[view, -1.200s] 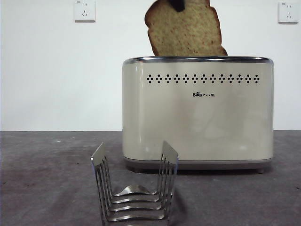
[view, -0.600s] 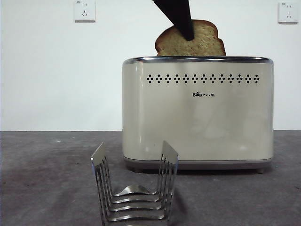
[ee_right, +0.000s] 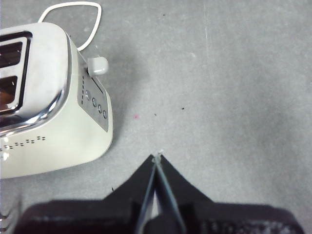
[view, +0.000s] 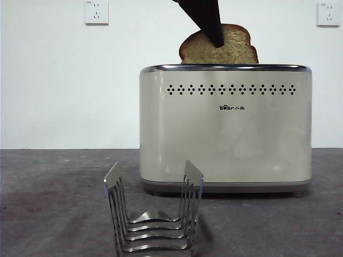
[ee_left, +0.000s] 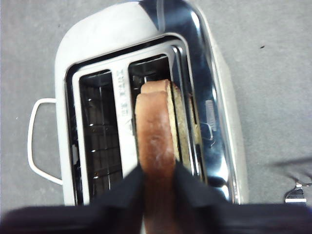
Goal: Pick up a slice of bread from the rack,put the bread on the toaster,press the button
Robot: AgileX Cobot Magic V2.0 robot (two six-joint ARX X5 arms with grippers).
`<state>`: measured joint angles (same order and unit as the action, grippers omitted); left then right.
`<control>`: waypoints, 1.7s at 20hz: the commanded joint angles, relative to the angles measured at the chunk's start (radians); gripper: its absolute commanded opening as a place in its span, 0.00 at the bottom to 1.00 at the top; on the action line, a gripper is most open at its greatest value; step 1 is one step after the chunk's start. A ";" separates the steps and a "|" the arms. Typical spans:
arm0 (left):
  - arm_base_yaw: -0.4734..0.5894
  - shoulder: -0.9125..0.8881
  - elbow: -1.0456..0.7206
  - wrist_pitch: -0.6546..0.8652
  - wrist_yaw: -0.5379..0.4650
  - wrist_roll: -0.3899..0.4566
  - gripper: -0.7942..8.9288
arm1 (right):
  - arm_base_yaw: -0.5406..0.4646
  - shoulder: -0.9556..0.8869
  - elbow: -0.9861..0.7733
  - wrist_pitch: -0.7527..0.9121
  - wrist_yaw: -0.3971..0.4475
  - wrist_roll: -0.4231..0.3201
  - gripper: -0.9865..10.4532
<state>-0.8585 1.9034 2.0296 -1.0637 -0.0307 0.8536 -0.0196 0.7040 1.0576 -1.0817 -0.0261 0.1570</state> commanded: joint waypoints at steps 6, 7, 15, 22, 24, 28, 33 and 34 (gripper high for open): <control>-0.008 0.010 0.001 0.017 0.005 -0.051 0.47 | 0.001 0.000 -0.002 -0.024 0.021 -0.008 0.09; -0.010 0.008 0.001 0.016 0.005 -0.074 0.47 | 0.001 0.000 -0.002 -0.024 0.031 -0.008 0.09; -0.013 -0.053 0.001 -0.051 0.006 -0.457 0.46 | 0.001 0.003 -0.002 -0.029 0.034 -0.001 0.09; -0.013 -0.212 0.001 -0.098 0.006 -0.594 0.07 | 0.001 0.116 -0.002 -0.047 0.034 -0.005 0.09; -0.013 -0.266 0.001 -0.122 0.013 -0.626 0.07 | 0.001 0.163 -0.002 -0.048 0.034 -0.001 0.09; -0.012 -0.344 0.001 -0.225 0.012 -0.720 0.07 | 0.001 0.219 -0.002 0.021 0.026 0.007 0.09; -0.012 -0.401 0.001 -0.255 0.012 -0.772 0.07 | 0.000 0.229 -0.002 0.133 0.011 0.008 0.09; -0.012 -0.410 0.001 -0.255 0.012 -0.772 0.07 | 0.000 0.230 -0.002 0.148 0.002 0.014 0.09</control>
<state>-0.8669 1.4975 2.0308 -1.3228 -0.0223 0.0990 -0.0196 0.9318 1.0576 -0.9386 -0.0231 0.1616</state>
